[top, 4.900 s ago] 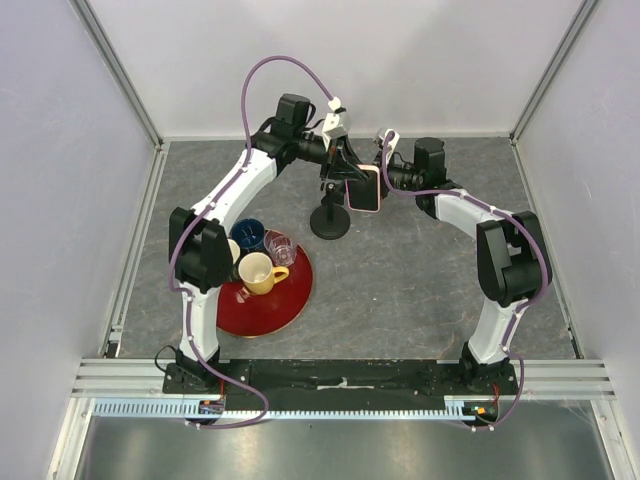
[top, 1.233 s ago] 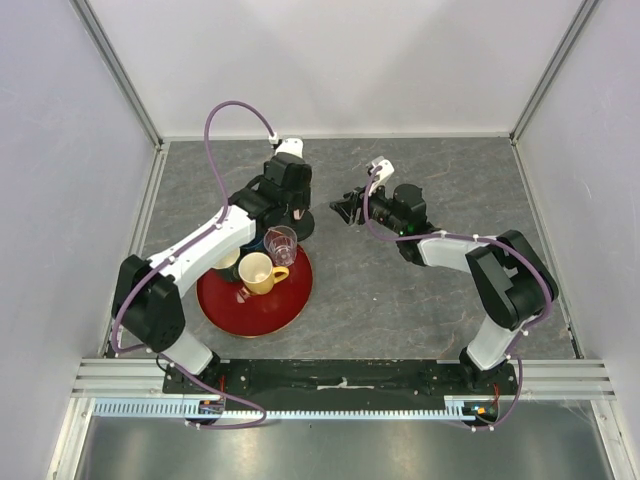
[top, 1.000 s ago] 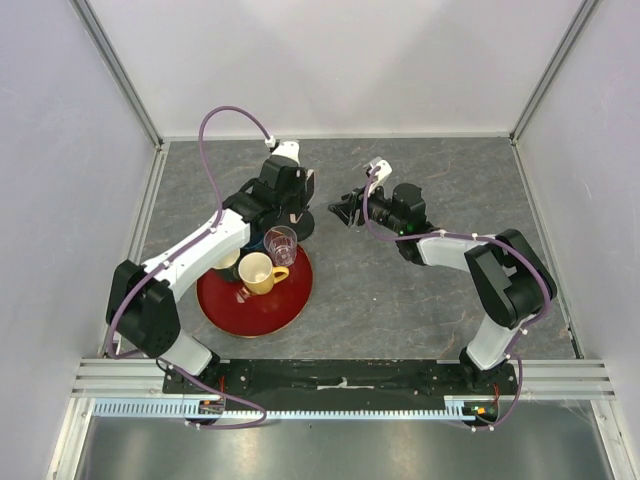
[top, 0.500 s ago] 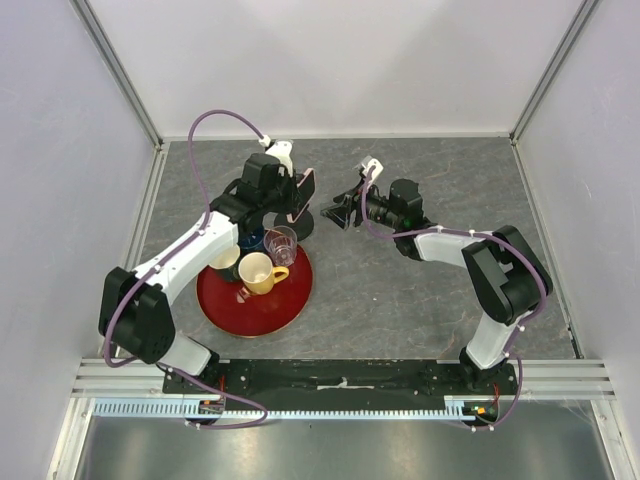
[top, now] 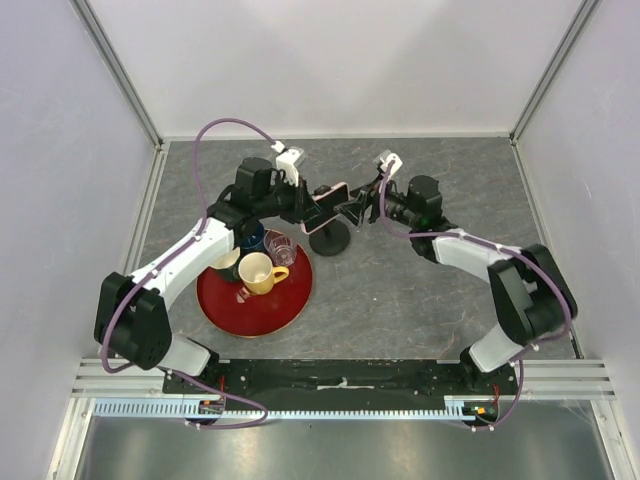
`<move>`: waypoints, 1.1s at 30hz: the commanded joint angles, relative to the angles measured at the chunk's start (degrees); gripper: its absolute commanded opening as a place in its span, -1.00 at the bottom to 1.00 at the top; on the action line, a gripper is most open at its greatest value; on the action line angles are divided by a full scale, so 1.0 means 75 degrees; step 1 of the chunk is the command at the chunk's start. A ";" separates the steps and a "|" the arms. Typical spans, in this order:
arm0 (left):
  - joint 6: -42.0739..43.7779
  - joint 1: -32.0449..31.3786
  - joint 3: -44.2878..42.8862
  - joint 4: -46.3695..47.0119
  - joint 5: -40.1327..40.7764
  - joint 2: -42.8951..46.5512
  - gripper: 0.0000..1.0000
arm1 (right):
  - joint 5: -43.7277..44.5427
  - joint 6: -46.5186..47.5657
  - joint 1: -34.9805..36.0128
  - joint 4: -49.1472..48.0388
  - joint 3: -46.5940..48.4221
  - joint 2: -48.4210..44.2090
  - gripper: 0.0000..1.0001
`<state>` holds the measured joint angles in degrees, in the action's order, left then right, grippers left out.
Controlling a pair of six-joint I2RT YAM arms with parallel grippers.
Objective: Place the phone on the phone stand
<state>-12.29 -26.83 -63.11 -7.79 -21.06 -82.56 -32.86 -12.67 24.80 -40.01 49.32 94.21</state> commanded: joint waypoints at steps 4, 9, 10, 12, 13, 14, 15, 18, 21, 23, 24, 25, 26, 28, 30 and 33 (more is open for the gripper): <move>0.1624 -0.0067 -0.1252 -0.0669 -0.3540 -0.0498 -0.95 | -0.0563 0.1908 -0.0329 0.2695 0.0524 -0.1405 0.60; 0.2423 -0.0067 -0.1476 -0.1246 -0.4035 -0.1095 -0.96 | -0.1908 0.2450 -0.0529 0.3892 0.0865 -0.1429 0.61; 0.2471 -0.0079 -0.1476 -0.1246 -0.4163 -0.1155 -0.96 | -0.2225 0.2520 -0.0552 0.3916 0.0854 -0.1417 0.60; 0.2657 -0.0114 -0.1441 -0.1223 -0.4200 -0.1214 -0.96 | -0.2880 0.2696 -0.0541 0.4022 0.0877 -0.1289 0.56; 0.2740 -0.0126 -0.1417 -0.1234 -0.4119 -0.1202 -0.95 | -0.3012 0.2778 -0.0541 0.4103 0.0970 -0.1230 0.55; 0.2857 -0.0149 -0.1359 -0.1235 -0.4048 -0.1191 -0.95 | -0.3106 0.2895 -0.0541 0.4232 0.1017 -0.1067 0.53; 0.3044 -0.0149 -0.1312 -0.1223 -0.3990 -0.1179 -0.95 | -0.3269 0.2919 -0.0541 0.4245 0.1064 -0.1008 0.48; 0.3349 -0.0173 -0.1195 -0.1223 -0.3907 -0.1109 -0.96 | -0.3376 0.3036 -0.0541 0.4209 0.1228 -0.0715 0.43; 0.3466 -0.0173 -0.1276 -0.1351 -0.3836 -0.1143 -0.95 | -0.3400 0.3270 -0.0529 0.4327 0.1509 -0.0527 0.42; 0.3491 -0.0173 -0.1346 -0.1503 -0.3837 -0.1190 -0.95 | -0.3411 0.3492 -0.0529 0.4675 0.1848 -0.0399 0.43; 0.3514 -0.0173 -0.1370 -0.1527 -0.3837 -0.1202 -0.95 | -0.3435 0.3563 -0.0552 0.4771 0.1977 -0.0351 0.42; 0.3526 -0.0173 -0.1370 -0.1551 -0.3860 -0.1202 -0.96 | -0.3458 0.3691 -0.0529 0.4865 0.2176 -0.0305 0.42; 0.3526 -0.0184 -0.1370 -0.1574 -0.3848 -0.1214 -0.95 | -0.3516 0.3774 -0.0517 0.5109 0.2259 -0.0234 0.42; 0.3526 -0.0196 -0.1382 -0.1586 -0.3848 -0.1226 -0.96 | -0.3470 0.4019 -0.0482 0.5310 0.2458 -0.0187 0.42; 0.3550 -0.0196 -0.1405 -0.1621 -0.3825 -0.1249 -0.95 | -0.3376 0.4114 -0.0435 0.5604 0.2541 -0.0152 0.42; 0.3550 -0.0196 -0.1440 -0.1668 -0.3790 -0.1261 -0.95 | -0.3271 0.4278 -0.0342 0.5850 0.2681 -0.0082 0.35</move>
<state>12.78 -27.77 -71.75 -19.27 -46.70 -91.26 -56.12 15.07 21.23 0.36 66.17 92.66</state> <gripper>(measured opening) 0.197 0.698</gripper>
